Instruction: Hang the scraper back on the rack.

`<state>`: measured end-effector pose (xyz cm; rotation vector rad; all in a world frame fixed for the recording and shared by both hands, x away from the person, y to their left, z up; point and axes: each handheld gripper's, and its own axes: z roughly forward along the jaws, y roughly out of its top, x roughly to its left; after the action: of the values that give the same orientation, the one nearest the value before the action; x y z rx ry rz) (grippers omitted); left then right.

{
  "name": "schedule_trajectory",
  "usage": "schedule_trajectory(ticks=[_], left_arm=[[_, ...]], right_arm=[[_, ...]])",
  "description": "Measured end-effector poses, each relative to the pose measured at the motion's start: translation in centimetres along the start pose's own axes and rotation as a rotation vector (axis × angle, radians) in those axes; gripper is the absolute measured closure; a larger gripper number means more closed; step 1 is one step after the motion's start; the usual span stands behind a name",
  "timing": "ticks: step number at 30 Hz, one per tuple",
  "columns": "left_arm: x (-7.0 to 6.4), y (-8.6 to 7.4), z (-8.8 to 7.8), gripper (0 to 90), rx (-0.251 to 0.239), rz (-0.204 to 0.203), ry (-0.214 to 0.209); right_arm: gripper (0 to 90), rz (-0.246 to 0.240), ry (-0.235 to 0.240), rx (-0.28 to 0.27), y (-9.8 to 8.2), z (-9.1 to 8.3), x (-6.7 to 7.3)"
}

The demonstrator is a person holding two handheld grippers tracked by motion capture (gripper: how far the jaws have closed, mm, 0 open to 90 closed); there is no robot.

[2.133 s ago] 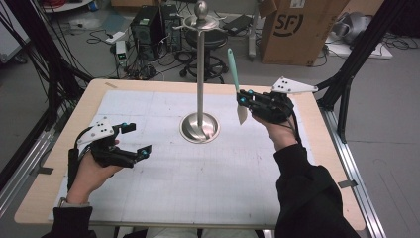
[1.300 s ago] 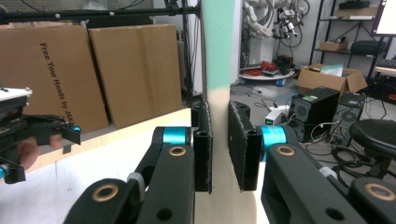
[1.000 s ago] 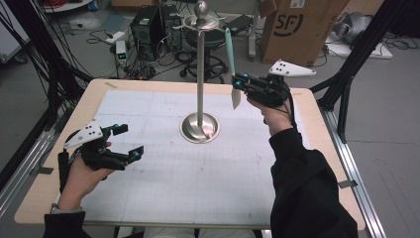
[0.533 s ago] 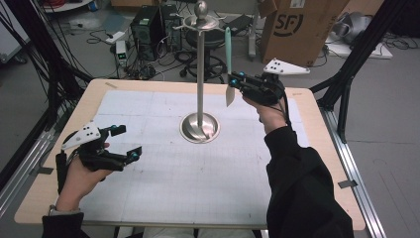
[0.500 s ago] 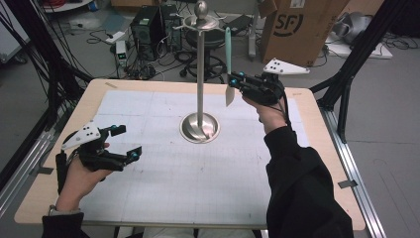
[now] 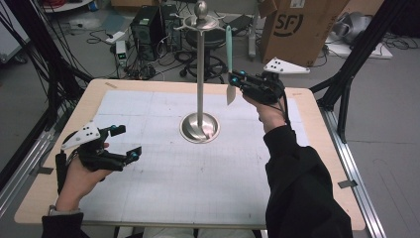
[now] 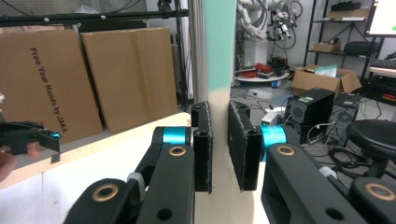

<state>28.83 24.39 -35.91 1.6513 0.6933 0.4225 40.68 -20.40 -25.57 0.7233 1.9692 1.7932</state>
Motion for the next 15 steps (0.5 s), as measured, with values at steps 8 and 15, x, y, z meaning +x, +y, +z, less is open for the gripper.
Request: schedule_trajectory(ticks=[8,15], left_arm=[[-0.02,-0.02,0.02,1.7,0.001,-0.001,0.000],[0.01,-0.04,0.00,1.7,0.000,-0.002,0.000]], right_arm=[[80.5,0.004,0.008,0.006,-0.07,0.15,-0.05],[80.5,0.000,0.016,0.011,0.05,0.49,0.11]])
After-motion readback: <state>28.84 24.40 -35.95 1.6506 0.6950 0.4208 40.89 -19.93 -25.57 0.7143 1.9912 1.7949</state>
